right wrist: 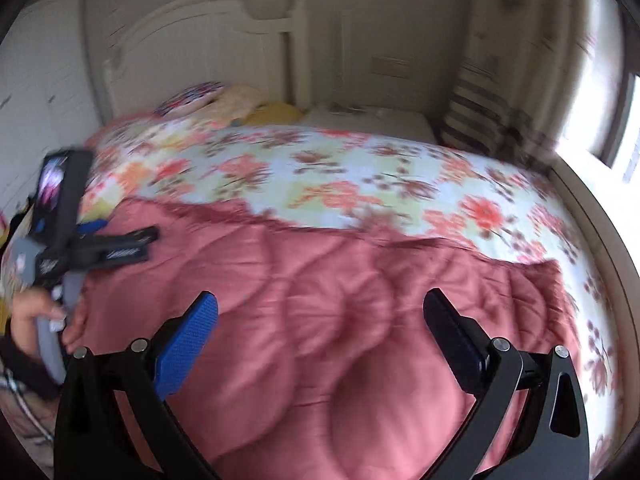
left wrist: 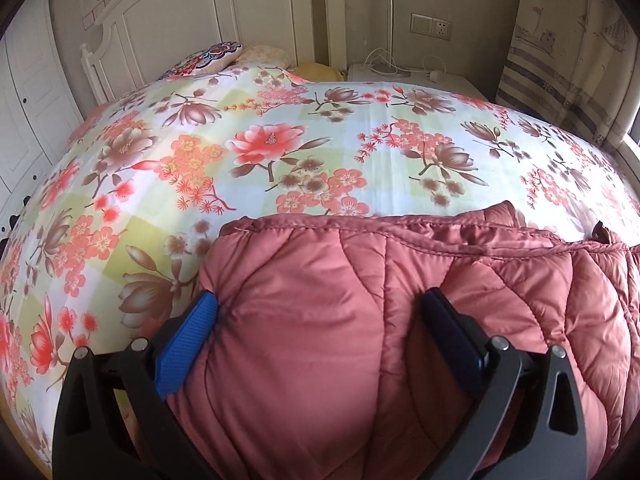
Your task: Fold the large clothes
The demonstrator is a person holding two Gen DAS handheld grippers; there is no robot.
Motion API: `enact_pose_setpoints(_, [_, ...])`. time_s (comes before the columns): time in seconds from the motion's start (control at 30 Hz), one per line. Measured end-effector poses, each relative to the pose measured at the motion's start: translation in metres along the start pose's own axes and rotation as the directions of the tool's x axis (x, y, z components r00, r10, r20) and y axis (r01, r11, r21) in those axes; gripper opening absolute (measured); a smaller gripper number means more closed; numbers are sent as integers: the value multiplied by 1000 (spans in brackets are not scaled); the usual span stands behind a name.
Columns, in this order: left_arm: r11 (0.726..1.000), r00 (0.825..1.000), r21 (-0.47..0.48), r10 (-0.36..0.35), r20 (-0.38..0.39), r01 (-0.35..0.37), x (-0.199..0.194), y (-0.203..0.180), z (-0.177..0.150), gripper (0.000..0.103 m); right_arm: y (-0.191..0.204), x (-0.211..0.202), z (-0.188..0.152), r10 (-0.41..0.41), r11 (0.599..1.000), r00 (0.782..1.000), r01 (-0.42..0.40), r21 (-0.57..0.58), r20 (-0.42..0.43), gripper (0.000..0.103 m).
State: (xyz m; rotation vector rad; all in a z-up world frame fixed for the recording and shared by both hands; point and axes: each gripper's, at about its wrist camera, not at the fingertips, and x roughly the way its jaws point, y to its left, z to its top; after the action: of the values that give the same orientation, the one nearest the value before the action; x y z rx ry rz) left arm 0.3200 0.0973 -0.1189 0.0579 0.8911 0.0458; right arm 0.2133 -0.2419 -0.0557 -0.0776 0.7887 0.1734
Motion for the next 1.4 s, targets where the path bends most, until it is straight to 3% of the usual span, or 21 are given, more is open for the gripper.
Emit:
enact_pose_setpoints(0.1, [1000,1000,-6,-6,1,6,-1,-2,1,101,36,35,-19,-77,984,994,64,-163,-74,98])
enact_pose_setpoints(0.17, [1000,1000,-17,-14,0,14,0,0,1,101,31,38,-22,-47,990,997,39,-132,-57,98])
enact_pose_setpoints(0.27, [1000,1000,-16,-15,0,15,0,0,1,101,11,31,-13,-15,998,992,8,-57,-124,98])
enact_pose_setpoints(0.37, [1000,1000,-21,-20,1,20,-1,1,1,101,-19,4,-7,-115,993,992,114,-18,-53,98])
enact_pose_setpoints(0.43, [1000,1000,-18,-15,0,15,-1,0,1,101,-55,-3,-9,-148,986,987,152,68,-55,98])
enact_pose_setpoints(0.53, [1000,1000,-17,-15,0,15,0,1,1,101,-110,10,-27,-283,938,948,305,165,-145,98])
enact_pose_setpoints(0.63, [1000,1000,-13,-10,-1,10,0,0,2,101,-143,22,-47,-147,934,980,182,309,-134,99])
enact_pose_setpoints(0.8, [1000,1000,-19,-14,-3,14,-1,0,2,101,-127,16,-39,-217,940,965,247,237,-146,99])
enact_pose_setpoints(0.9, [999,1000,-44,8,30,-6,-18,-1,0,101,-120,-2,-35,-180,947,980,196,255,-83,99])
enact_pose_setpoints(0.97, [998,995,-50,-37,90,42,-42,-7,-4,101,-111,-20,-30,-158,957,987,160,242,-28,98])
enact_pose_setpoints(1.03, [996,987,-16,-90,130,93,-62,-20,-9,101,-94,-34,-22,-133,971,991,129,199,10,98])
enact_pose_setpoints(1.13, [991,979,93,-116,170,101,-84,-53,-23,101,-63,-45,-16,-75,991,997,71,114,34,98])
enact_pose_setpoints(1.2, [979,981,186,-108,161,77,-82,-77,-35,101,-40,-41,-17,-39,998,999,38,51,22,99])
enact_pose_setpoints(1.27, [960,991,279,-49,127,11,-63,-100,-50,101,-21,-20,-25,-55,998,997,55,-12,-52,98])
enact_pose_setpoints(1.3, [959,990,283,-47,130,8,-59,-101,-52,101,-13,0,-34,-76,996,990,70,-51,-119,99])
enact_pose_setpoints(1.4, [972,991,225,-93,101,69,-53,-88,-50,101,-17,14,-47,-42,999,996,41,-18,-79,99])
